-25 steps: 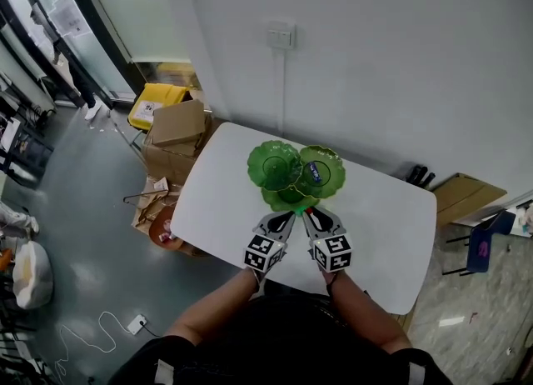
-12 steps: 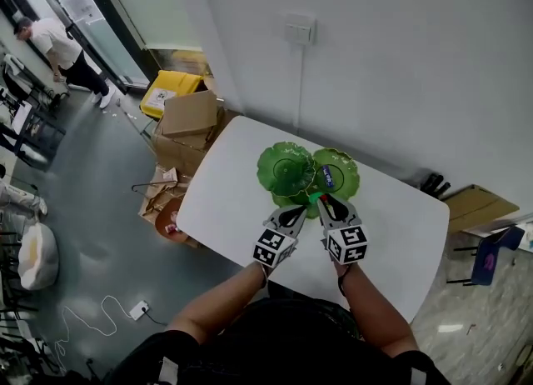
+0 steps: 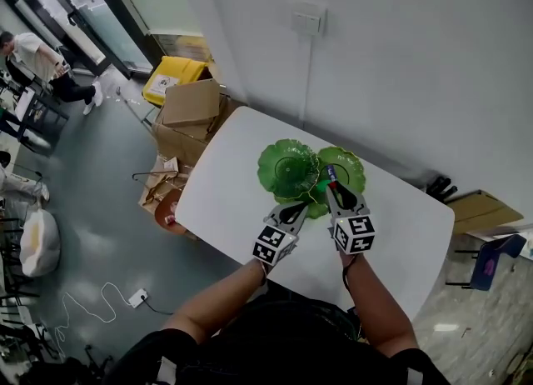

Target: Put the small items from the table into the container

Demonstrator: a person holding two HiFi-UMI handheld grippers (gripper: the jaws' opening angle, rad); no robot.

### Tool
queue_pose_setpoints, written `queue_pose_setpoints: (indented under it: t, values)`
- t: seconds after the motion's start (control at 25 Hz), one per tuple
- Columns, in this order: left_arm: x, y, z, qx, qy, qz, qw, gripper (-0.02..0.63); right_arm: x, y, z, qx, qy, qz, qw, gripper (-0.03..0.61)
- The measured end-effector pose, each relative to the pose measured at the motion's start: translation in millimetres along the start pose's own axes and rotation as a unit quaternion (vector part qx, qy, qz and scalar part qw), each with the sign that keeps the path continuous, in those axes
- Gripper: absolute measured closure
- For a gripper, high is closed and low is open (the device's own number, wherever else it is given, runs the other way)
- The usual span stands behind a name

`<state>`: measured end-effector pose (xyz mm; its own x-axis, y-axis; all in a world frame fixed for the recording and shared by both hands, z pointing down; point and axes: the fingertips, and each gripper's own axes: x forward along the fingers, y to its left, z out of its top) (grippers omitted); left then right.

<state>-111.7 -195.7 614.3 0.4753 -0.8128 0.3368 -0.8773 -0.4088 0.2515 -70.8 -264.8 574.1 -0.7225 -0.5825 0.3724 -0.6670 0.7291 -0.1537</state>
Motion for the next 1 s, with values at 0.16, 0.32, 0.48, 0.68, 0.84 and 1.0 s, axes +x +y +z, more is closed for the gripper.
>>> queue_pose_setpoints:
  t: [0.16,0.32,0.48,0.68,0.84,1.0]
  values:
    - [3,5,-5,-0.003,0.004,0.004,1.0,0.606,11,-8,-4,0.003,0.005,-0.002,1.0,0.489]
    - [4,9,-7,-0.016,0.005,0.011,0.9998,0.606,18,-12,-6,0.002,0.009,-0.004,1.0,0.489]
    - [6,11,-13,-0.018,0.008,0.014,0.9997,0.606,24,-17,-11,0.007,0.015,-0.01,1.0,0.489]
    - [6,14,-9,-0.024,0.002,0.017,0.9996,0.606,30,-17,-12,0.011,0.013,-0.007,1.0,0.488]
    - [4,13,-11,-0.025,0.002,0.018,0.9995,0.606,29,-18,-9,0.009,0.008,-0.011,1.0,0.486]
    - [1,12,-11,-0.022,0.001,0.018,0.9996,0.606,26,-18,-2,0.005,-0.003,-0.015,1.0,0.481]
